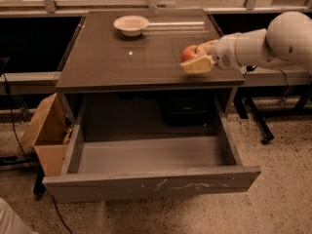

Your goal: Place apple into top drawer

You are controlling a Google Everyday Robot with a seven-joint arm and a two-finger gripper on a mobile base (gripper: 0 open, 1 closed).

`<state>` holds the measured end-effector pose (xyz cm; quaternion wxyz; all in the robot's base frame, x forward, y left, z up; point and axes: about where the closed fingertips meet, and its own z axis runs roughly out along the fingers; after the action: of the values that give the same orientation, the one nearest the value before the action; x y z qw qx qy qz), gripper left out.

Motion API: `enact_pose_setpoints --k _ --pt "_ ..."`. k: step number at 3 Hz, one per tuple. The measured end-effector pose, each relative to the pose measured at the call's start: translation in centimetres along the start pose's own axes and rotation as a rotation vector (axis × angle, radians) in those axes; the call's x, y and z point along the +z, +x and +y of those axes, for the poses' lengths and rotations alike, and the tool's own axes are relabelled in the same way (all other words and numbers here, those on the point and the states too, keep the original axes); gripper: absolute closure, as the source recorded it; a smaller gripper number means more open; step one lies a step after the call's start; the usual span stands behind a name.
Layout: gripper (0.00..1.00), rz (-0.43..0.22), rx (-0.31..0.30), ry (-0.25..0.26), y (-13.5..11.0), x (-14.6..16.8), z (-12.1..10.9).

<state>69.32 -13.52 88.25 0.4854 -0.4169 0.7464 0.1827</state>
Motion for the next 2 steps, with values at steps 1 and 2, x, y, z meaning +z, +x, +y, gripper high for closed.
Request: enact_pose_setpoints --k 1,2 --pt "1.00 0.062 -0.045 -0.008 3.4 -1.9 3.7" --pt "1.00 0.099 -0.044 -0.034 7.0 -2.7 6.8"
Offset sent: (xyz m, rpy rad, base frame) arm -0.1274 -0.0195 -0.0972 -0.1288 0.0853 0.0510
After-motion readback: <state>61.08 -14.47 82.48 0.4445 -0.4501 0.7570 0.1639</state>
